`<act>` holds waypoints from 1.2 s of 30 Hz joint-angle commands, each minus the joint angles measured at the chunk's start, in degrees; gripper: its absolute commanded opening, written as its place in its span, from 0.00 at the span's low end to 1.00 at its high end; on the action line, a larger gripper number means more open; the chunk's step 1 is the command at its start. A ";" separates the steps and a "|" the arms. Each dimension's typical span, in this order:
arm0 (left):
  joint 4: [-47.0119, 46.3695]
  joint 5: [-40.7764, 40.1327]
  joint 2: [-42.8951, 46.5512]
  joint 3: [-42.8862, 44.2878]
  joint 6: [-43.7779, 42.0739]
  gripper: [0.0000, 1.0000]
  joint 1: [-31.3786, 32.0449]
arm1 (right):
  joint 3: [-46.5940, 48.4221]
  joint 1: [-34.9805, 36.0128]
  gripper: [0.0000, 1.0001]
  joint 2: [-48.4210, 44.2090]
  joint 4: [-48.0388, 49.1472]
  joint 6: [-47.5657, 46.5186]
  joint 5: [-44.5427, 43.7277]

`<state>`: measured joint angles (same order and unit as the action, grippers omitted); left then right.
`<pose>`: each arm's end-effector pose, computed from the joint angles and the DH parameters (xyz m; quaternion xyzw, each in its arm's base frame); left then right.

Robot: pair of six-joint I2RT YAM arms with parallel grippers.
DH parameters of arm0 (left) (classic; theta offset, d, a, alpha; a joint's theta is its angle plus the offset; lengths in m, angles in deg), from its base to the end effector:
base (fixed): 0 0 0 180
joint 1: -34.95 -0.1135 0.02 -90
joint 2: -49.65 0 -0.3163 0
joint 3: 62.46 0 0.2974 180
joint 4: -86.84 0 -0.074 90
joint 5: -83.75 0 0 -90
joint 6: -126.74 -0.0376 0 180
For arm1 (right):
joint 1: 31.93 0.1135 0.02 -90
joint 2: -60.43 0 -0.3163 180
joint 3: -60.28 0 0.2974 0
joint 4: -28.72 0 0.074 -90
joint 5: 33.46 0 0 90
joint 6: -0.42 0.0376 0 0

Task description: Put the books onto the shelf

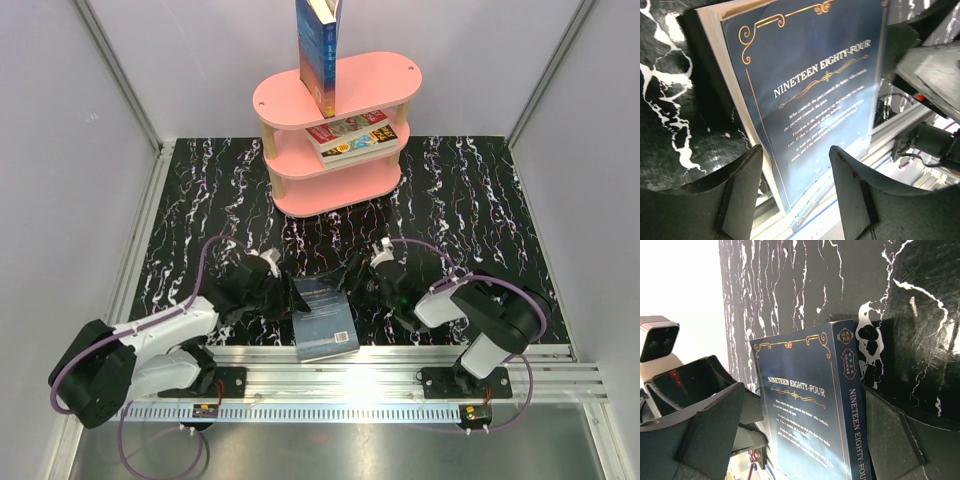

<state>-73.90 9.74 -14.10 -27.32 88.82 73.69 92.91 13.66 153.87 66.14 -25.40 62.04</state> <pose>0.1613 -0.1427 0.1731 -0.0577 0.9237 -0.3446 0.1574 0.1978 0.2070 0.1254 0.1088 0.8281 0.4717 0.2827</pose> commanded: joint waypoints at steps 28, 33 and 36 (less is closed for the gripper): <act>-10.08 -5.60 -7.55 5.15 -5.84 0.59 0.55 | 20.90 3.37 0.00 -34.01 -62.02 -26.89 -12.84; -8.32 -10.36 -2.97 4.44 -7.95 0.72 0.54 | 45.68 1.53 0.00 -35.37 -74.18 -44.36 -28.95; -8.58 -10.89 -3.40 4.00 -7.87 0.72 0.55 | 59.22 0.04 0.00 -29.04 -74.20 -52.98 -32.91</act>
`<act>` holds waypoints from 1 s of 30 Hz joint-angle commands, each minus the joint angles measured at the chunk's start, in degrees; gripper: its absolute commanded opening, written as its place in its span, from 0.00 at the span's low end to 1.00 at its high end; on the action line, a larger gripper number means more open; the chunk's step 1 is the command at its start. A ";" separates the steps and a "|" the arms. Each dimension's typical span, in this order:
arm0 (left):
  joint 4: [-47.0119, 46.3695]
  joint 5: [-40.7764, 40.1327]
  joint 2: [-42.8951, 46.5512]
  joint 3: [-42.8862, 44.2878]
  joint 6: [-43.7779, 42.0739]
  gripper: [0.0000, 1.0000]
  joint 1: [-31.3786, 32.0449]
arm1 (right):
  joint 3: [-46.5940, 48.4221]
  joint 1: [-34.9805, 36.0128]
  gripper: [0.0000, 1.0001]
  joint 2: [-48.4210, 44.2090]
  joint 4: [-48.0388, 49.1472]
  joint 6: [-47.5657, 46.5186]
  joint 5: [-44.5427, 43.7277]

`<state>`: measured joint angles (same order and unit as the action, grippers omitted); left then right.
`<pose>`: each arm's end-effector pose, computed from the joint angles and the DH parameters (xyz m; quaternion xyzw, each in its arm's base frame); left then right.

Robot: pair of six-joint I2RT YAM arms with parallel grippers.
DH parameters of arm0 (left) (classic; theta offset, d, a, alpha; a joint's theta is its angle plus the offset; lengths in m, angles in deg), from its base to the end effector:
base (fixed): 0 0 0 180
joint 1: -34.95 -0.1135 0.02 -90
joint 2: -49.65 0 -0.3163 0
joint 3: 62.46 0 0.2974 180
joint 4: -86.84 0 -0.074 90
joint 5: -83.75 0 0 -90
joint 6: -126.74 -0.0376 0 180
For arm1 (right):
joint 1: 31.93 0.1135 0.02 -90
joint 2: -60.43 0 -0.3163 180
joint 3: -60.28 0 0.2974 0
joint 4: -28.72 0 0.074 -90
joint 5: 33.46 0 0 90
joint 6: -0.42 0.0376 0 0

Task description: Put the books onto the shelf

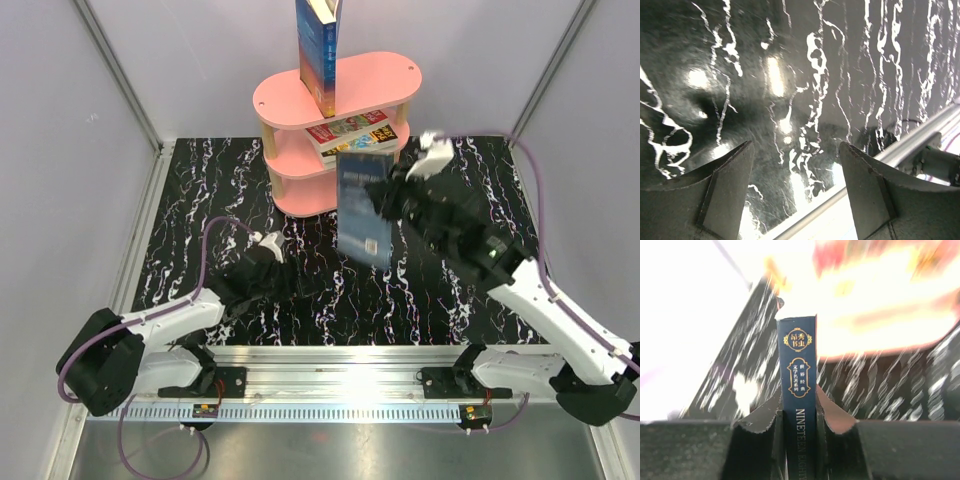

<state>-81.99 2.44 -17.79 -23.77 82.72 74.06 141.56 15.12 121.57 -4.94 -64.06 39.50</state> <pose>0.1862 -0.1587 0.1912 -0.0221 0.9037 -0.3359 0.2645 0.1808 0.1780 0.4672 -0.0550 0.7802 0.2685 0.5623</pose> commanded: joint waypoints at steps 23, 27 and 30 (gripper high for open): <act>-7.43 -2.27 0.12 -5.43 -0.80 0.70 0.17 | 76.77 -14.97 0.00 47.57 18.66 -37.66 -13.03; -8.23 -1.92 -1.46 -5.51 -0.80 0.70 0.17 | 76.96 -15.76 0.00 50.74 24.19 -35.37 -11.53; -9.55 -1.66 -1.82 -6.22 -0.45 0.69 0.17 | 72.58 -15.76 0.00 51.01 29.81 -33.96 -9.51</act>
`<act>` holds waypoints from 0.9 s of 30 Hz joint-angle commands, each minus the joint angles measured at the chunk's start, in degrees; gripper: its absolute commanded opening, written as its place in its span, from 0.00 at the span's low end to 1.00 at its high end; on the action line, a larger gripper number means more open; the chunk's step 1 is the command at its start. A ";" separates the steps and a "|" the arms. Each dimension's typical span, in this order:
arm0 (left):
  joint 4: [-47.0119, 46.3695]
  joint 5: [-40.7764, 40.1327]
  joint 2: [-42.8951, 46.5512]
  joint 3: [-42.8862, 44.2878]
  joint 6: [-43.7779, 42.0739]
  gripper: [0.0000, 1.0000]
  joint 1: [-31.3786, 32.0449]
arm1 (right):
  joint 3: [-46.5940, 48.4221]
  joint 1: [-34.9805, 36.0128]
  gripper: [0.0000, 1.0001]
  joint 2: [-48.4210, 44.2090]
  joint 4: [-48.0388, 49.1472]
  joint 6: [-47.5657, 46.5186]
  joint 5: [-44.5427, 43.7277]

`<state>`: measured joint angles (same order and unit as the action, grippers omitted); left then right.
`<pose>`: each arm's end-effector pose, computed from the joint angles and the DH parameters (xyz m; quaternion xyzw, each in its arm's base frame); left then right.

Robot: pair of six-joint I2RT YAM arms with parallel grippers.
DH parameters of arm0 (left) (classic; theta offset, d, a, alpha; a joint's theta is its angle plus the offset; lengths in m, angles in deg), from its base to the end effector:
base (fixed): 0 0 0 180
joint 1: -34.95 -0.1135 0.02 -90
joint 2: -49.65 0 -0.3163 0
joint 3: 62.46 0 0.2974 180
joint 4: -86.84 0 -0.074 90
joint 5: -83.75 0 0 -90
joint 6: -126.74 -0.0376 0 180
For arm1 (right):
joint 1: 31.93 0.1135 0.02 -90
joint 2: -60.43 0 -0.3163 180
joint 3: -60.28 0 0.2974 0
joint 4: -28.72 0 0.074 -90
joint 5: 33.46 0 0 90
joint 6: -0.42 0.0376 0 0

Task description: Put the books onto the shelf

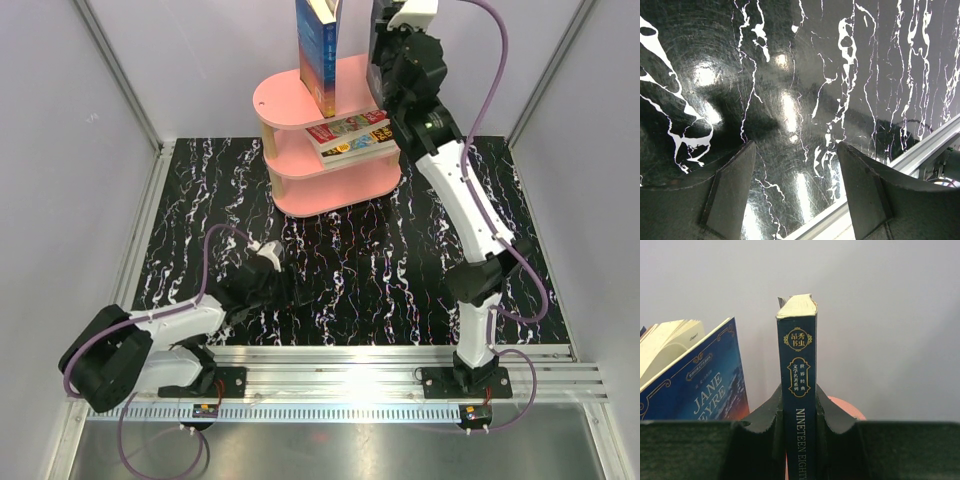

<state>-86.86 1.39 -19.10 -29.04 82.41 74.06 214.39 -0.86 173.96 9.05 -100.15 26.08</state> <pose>0.1762 -0.1497 0.1624 -0.0248 0.9103 -0.3205 0.2609 0.4137 0.2270 0.6349 0.0078 0.5883 -0.0052 0.8086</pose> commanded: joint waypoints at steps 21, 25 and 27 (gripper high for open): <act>-6.52 -1.40 -4.46 -1.13 -0.58 0.69 0.17 | -29.26 -0.04 0.00 -4.29 41.69 5.56 12.35; -7.22 -1.14 -5.43 -1.13 -0.49 0.68 0.17 | -31.11 0.13 0.00 -5.25 41.61 5.82 15.16; -7.31 -1.05 -5.69 -1.13 -0.41 0.68 0.17 | -31.99 -0.04 0.00 -5.95 41.26 5.82 15.60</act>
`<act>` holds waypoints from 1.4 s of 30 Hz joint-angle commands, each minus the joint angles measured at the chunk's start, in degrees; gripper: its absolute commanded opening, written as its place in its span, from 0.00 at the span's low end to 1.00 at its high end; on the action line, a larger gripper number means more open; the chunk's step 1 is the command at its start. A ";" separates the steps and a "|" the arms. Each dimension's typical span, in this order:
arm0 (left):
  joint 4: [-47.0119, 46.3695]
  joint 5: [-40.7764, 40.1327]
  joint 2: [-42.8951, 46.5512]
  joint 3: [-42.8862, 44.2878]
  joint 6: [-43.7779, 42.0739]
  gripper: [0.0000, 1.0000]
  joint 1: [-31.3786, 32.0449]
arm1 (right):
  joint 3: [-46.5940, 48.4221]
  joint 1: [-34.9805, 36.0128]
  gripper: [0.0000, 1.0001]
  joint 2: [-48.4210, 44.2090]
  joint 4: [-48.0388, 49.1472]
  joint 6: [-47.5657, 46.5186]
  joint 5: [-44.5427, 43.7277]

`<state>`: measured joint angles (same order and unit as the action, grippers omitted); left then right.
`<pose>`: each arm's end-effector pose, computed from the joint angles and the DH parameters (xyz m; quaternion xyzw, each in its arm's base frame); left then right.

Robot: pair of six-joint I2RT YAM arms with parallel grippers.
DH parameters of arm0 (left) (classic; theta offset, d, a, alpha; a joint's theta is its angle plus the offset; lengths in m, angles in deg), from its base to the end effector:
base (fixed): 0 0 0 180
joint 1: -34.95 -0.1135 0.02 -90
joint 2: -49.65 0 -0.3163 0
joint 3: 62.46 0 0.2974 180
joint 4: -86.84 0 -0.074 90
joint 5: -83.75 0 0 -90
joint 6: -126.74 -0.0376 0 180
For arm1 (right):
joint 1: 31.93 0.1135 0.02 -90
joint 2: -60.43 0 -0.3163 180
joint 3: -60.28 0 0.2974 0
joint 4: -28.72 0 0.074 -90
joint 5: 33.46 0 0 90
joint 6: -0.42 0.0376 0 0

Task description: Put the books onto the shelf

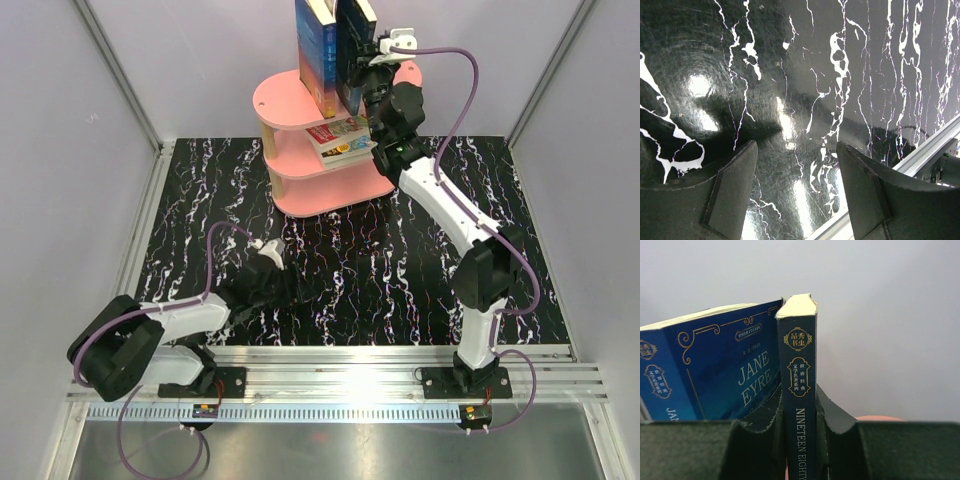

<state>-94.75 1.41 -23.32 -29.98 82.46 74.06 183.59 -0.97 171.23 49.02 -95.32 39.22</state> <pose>0.1832 -0.1554 0.1530 -0.0231 0.9004 -0.3348 0.2771 0.4474 0.2553 0.5332 -0.0235 0.4907 0.1192 0.8628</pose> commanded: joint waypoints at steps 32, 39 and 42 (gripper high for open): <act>23.77 -23.90 4.94 25.44 -7.21 0.67 -1.31 | -7.61 0.24 0.56 -10.60 -3.03 -0.94 3.79; 21.16 -30.33 -9.59 60.94 -20.19 0.08 -12.81 | -8.67 0.24 0.56 -10.87 -4.70 0.20 3.70; 26.90 -27.91 -29.66 86.57 -22.25 0.00 -19.39 | -9.55 0.24 0.56 -12.10 -5.14 1.77 3.79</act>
<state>-70.51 -24.38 -37.05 43.11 66.44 59.68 174.59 -0.92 162.55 43.82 -95.04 43.72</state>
